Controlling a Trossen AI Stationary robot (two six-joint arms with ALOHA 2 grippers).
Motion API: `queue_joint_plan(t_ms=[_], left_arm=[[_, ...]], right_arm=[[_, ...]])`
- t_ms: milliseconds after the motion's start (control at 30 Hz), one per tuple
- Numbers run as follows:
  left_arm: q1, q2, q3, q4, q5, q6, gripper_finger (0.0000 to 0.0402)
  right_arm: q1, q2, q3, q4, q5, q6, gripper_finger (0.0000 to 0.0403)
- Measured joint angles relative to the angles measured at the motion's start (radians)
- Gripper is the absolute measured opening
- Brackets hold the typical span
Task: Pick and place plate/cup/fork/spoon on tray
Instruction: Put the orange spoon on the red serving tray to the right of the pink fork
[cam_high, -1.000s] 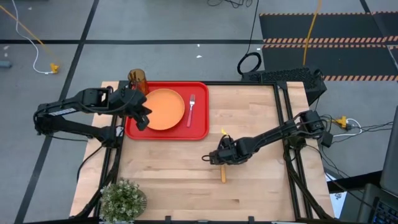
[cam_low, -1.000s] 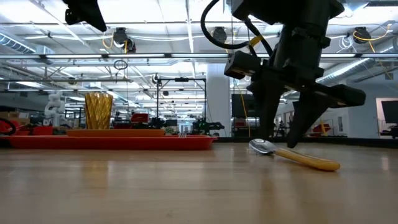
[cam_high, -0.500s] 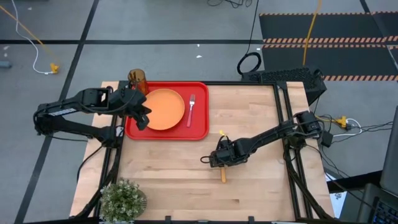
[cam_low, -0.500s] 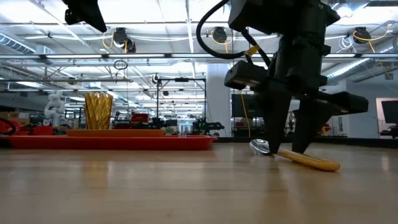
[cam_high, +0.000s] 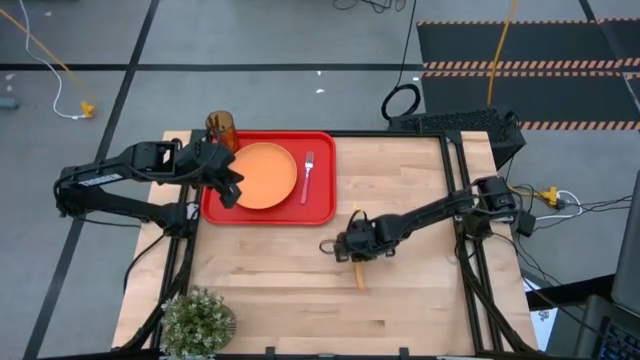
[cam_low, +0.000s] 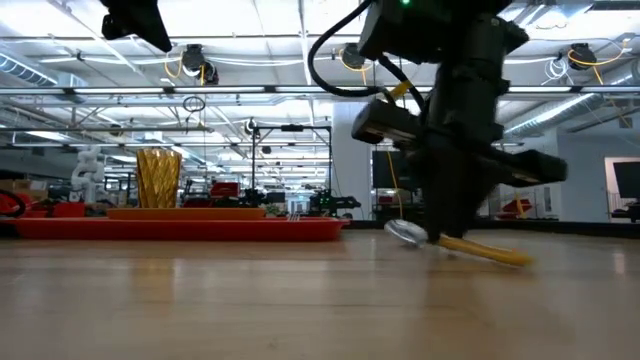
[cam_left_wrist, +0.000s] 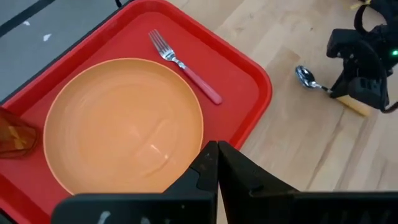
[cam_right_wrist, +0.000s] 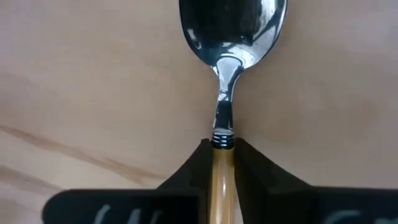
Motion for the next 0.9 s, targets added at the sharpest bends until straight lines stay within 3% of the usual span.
queue_joint_plan(t_ms=[400, 900], left_arm=[[0.043, 0.0, 0.0, 0.008, -0.049, 0.022, 0.0005], [0.175, 0.0, 0.0, 0.008, -0.082, 0.071, 0.0005]], right_arm=[[-0.221, -0.18, 0.001, 0.014, 0.014, -0.143, 0.0028], [-0.526, -0.212, 0.005, 0.358, 0.007, -0.293, 0.0028]])
